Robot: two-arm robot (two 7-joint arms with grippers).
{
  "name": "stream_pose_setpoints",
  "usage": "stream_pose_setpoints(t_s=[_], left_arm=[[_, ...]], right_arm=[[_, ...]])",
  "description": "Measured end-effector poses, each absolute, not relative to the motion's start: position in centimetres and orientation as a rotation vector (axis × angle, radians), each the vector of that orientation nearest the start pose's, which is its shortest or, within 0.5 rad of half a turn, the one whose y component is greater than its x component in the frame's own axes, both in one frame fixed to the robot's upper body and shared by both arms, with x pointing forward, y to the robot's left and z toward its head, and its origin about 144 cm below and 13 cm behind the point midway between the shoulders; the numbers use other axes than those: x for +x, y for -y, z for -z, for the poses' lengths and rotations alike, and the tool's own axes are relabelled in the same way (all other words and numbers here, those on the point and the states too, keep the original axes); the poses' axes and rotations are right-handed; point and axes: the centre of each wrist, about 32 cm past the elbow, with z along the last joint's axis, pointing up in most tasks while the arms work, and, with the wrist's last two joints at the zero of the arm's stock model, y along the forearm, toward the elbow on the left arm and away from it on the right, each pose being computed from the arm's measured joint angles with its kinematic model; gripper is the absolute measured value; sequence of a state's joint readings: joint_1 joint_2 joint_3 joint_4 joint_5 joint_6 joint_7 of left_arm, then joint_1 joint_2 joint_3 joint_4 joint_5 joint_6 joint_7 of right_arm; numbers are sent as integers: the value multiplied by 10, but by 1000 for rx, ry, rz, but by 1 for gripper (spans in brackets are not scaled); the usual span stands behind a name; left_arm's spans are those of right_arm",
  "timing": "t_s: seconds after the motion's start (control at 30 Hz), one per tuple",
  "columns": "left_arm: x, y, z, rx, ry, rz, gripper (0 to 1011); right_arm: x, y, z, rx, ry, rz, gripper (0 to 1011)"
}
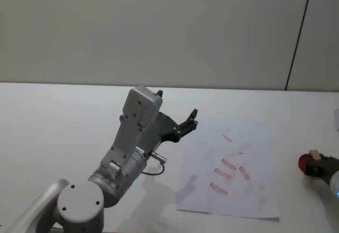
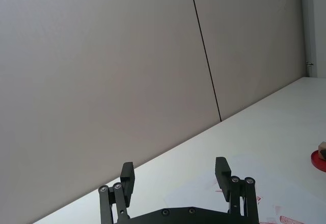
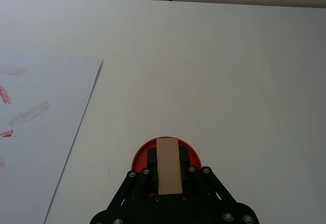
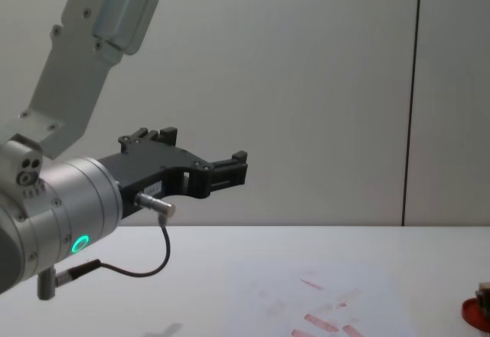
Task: Use the one hand to pick up the stamp and affix it onto the A4 paper.
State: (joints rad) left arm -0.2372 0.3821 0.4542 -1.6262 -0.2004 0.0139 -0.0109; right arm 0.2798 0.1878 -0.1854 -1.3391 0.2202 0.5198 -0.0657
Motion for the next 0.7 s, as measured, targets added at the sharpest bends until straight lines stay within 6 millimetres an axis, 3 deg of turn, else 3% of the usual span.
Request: stream_pose_setpoints(t_s=[0.3,0.7], left_arm=[[492,-198,-1204,61,268,-1124,1002],[492,-198,-1204,61,268,-1124,1002]], right_arm=[[535,238,-1166,-418,-337,1468,219],[536,235,-1190,-347,-291,1429,219]])
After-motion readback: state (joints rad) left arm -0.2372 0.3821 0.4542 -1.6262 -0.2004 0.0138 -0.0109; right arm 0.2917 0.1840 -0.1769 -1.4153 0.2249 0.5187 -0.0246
